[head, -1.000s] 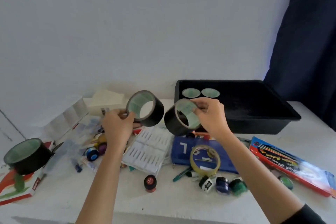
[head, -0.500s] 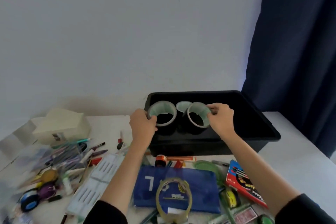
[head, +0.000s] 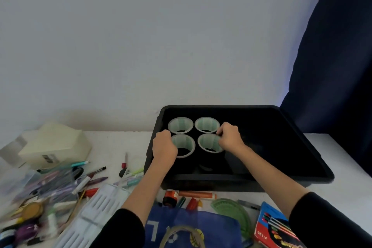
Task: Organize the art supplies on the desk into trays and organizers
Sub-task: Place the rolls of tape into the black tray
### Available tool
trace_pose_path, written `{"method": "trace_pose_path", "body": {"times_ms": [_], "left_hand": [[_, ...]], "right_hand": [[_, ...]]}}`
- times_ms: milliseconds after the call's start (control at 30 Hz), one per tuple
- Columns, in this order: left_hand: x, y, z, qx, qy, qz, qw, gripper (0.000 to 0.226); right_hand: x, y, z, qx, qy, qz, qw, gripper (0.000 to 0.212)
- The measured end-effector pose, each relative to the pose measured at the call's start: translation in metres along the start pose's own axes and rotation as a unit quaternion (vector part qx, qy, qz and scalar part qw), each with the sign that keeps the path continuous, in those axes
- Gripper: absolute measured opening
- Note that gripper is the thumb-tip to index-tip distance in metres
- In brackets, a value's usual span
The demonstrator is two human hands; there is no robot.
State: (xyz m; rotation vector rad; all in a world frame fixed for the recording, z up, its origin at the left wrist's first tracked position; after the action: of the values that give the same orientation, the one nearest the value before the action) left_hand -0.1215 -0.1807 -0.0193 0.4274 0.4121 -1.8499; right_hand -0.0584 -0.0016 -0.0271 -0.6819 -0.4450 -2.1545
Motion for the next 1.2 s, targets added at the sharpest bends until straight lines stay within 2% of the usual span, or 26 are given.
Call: {"method": "trace_pose_path", "body": {"times_ms": [100,200,367,567,633,733,800,900,967,1033,1100,1200], "left_hand": [[-0.002,0.0,-0.005,-0.031,-0.031,-0.001,0.999,0.034],[-0.005,0.001,-0.011,-0.025,-0.065,0.001,0.998,0.016],[-0.006,0.0,-0.013,-0.021,-0.11,-0.022,0.993,0.028],[-0.01,-0.004,-0.02,-0.012,-0.229,-0.083,0.97,0.044],[-0.01,-0.004,-0.018,-0.018,-0.289,-0.102,0.952,0.038],[-0.014,-0.002,-0.016,-0.047,-0.369,-0.132,0.919,0.015],[-0.014,0.0,-0.016,-0.06,-0.386,-0.143,0.909,0.01],[-0.006,-0.005,-0.016,-0.071,-0.289,-0.123,0.947,0.017],[-0.001,-0.004,-0.007,-0.075,-0.199,-0.128,0.969,0.021],[0.004,0.002,0.008,-0.101,-0.098,-0.137,0.98,0.023],[0.016,0.015,0.027,-0.138,0.0,-0.111,0.984,0.024],[0.045,0.042,0.057,-0.206,0.101,-0.046,0.972,0.021]], "right_hand": [[-0.001,0.002,-0.005,-0.022,0.005,0.014,1.0,0.028],[-0.004,-0.001,-0.01,-0.011,0.038,0.041,0.998,0.039],[-0.004,-0.006,-0.015,0.016,0.141,0.08,0.987,0.044],[-0.004,-0.007,-0.013,0.032,0.16,0.099,0.982,0.053],[-0.006,-0.006,-0.013,0.034,0.155,0.103,0.982,0.051],[-0.006,-0.005,-0.016,0.033,0.153,0.107,0.982,0.046],[-0.003,-0.003,-0.016,0.032,0.179,0.101,0.978,0.045],[0.005,0.005,-0.013,-0.003,0.256,0.089,0.963,0.045],[0.016,0.015,-0.009,-0.042,0.253,0.091,0.962,0.041],[0.03,0.028,-0.006,-0.064,0.176,0.116,0.975,0.034],[0.051,0.045,-0.007,-0.072,0.076,0.162,0.981,0.03],[0.087,0.077,-0.017,-0.06,-0.052,0.237,0.968,0.021]]}}
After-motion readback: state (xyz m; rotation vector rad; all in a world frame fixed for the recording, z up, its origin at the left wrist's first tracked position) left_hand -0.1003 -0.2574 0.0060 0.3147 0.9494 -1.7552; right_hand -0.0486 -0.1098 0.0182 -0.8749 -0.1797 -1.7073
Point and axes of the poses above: each hand's wrist, its own y-axis away from the middle knuckle, its own z-axis out of the back of the hand, x = y × z, the point moved 1 cm from there along -y, towards the middle knuckle, and after that the axes turned 3 degrees about -z, right-handed, at the moved point
